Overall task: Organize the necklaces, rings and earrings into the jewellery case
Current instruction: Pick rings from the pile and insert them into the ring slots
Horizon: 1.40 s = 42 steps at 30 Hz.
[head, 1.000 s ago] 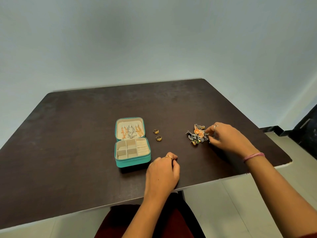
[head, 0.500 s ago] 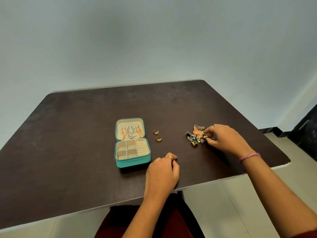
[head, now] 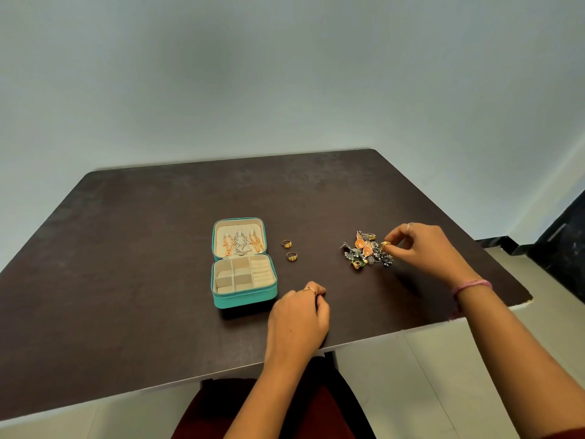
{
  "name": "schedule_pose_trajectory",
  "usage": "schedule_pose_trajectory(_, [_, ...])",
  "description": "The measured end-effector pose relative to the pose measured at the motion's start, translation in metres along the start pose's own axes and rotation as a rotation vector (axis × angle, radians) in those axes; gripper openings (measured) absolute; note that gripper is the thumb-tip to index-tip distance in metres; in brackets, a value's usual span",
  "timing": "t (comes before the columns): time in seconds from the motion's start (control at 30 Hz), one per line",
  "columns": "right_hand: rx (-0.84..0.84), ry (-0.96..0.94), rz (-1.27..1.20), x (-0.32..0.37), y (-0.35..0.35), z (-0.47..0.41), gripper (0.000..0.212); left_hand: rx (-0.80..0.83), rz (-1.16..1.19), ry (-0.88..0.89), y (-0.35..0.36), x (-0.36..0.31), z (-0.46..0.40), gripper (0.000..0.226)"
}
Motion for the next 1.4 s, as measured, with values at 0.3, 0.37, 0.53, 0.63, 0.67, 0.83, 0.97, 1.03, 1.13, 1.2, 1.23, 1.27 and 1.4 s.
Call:
schedule_pose_trajectory(0.3, [0.138, -0.039, -0.129, 0.024, 0.01, 0.003, 0.014, -0.064, 0.001, 0.061, 0.002, -0.002, 0.004, 0.025])
schedule_pose_trajectory(0.37, [0.193, -0.074, -0.138, 0.041, 0.021, 0.003, 0.014, -0.092, -0.025, 0.08, 0.0, -0.005, 0.005, 0.024])
schedule_pose_trajectory(0.53, [0.346, -0.185, -0.058, 0.085, 0.061, 0.001, 0.011, -0.141, -0.086, 0.107, -0.001, -0.007, 0.005, 0.021])
schedule_pose_trajectory(0.63, [0.375, -0.238, 0.019, 0.103, 0.082, -0.004, 0.018, -0.134, -0.112, 0.094, 0.002, -0.004, 0.004, 0.02])
schedule_pose_trajectory(0.67, [0.377, -0.245, 0.036, 0.108, 0.087, -0.006, 0.019, -0.136, -0.117, 0.09, 0.002, -0.004, 0.005, 0.019])
schedule_pose_trajectory(0.83, [0.428, -0.26, 0.092, 0.128, 0.108, -0.012, 0.021, -0.144, -0.147, 0.088, 0.001, -0.002, 0.004, 0.021])
schedule_pose_trajectory(0.97, [0.477, -0.26, 0.117, 0.134, 0.114, -0.014, 0.023, -0.15, -0.129, 0.087, 0.001, 0.001, 0.003, 0.015])
schedule_pose_trajectory(1.03, [0.483, -0.254, 0.118, 0.134, 0.115, -0.014, 0.023, -0.134, -0.119, 0.082, 0.002, 0.001, 0.003, 0.015])
schedule_pose_trajectory(1.13, [0.465, -0.255, 0.112, 0.133, 0.114, -0.013, 0.023, -0.132, -0.12, 0.089, 0.002, 0.0, 0.003, 0.014])
schedule_pose_trajectory(1.2, [0.462, -0.254, 0.09, 0.132, 0.114, -0.011, 0.021, -0.144, -0.106, 0.099, 0.001, 0.0, 0.004, 0.015])
schedule_pose_trajectory(1.23, [0.46, -0.256, 0.08, 0.131, 0.114, -0.01, 0.021, -0.141, -0.097, 0.098, 0.002, 0.0, 0.004, 0.016])
schedule_pose_trajectory(1.27, [0.457, -0.26, 0.073, 0.131, 0.114, -0.01, 0.02, -0.14, -0.093, 0.097, 0.002, 0.001, 0.003, 0.016])
schedule_pose_trajectory(1.4, [0.445, -0.275, 0.049, 0.13, 0.112, -0.006, 0.022, -0.125, -0.061, 0.107, 0.002, -0.001, 0.004, 0.02])
Point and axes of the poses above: each hand's wrist, its own z-axis away from the middle knuckle, its own y-axis out of the palm, x = y × z, the point moved 8 cm from there along -z, towards the middle knuckle, and after that the axes turned 5 degrees about -z, right-handed, at the moved point
